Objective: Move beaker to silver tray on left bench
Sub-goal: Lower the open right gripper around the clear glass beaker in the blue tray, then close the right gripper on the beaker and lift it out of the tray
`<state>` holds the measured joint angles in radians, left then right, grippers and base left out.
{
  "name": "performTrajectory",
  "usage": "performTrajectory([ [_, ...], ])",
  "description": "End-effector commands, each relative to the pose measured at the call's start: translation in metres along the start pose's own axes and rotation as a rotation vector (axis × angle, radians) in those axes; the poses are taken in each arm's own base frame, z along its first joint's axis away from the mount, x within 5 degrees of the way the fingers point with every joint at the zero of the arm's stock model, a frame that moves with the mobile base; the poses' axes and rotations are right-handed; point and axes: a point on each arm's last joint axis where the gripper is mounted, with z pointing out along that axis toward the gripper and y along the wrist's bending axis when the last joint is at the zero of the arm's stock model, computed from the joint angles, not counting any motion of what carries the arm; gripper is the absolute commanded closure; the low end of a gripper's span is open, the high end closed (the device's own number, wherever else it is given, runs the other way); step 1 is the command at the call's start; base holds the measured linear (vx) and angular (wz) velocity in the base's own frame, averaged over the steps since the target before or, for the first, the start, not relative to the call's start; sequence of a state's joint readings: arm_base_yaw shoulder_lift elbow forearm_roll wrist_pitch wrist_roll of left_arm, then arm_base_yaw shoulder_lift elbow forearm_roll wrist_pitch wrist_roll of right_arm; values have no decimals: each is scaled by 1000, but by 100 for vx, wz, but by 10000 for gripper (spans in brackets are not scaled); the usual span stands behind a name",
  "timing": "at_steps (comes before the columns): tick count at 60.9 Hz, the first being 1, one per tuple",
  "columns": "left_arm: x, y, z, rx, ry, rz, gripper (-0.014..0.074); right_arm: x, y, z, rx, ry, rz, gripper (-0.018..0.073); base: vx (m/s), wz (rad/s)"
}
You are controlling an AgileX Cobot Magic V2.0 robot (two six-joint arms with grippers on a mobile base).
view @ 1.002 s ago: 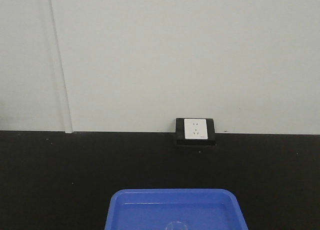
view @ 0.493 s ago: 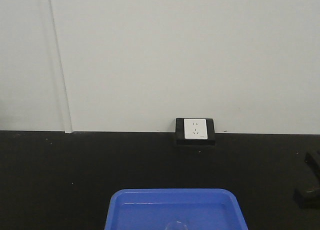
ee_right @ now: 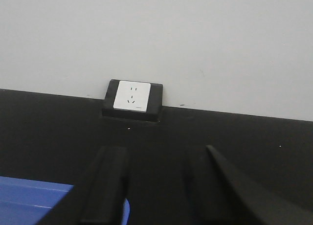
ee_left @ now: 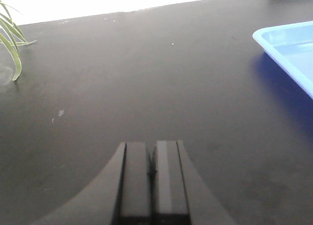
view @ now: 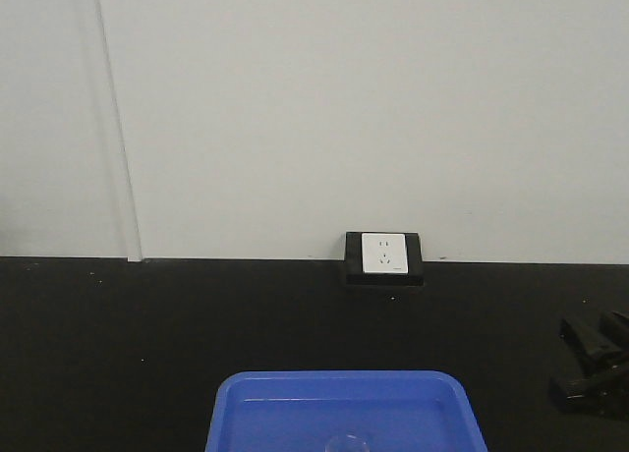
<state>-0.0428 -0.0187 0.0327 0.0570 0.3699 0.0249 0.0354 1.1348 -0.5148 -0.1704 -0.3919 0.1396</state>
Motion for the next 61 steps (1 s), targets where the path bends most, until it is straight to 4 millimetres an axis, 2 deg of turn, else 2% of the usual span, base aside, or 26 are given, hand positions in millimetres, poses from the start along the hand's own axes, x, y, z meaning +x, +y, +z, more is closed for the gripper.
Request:
performTrajectory([
  [1,-1,-1,2,7,-64,-2,595,-24,0,0,-9,-156,-9,0,0,0],
  [9,-1,-1,2,7,-64,-2,595,-27,1,-1,-21,-196,20,-170,0,0],
  [18,-1,-1,2,7,-64,-2,595,-20,18,5,-116,-157,52,-162,0,0],
  [22,-1,-1,2,7,-64,-2,595,-7,36,12,-215,-91,-32,-155,0,0],
  [28,-1,-1,2,7,-64,-2,595,24,63,21,-363,21,-137,-134,0,0],
  [35,-1,-1,2,7,-64,-2,595,73,88,21,-496,139,-131,-101,0,0],
  [42,-1,-1,2,7,-64,-2,595,98,96,19,-567,144,-83,-74,0,0],
  [61,-1,-1,2,7,-64,-2,595,142,112,42,-654,140,32,-52,0,0],
])
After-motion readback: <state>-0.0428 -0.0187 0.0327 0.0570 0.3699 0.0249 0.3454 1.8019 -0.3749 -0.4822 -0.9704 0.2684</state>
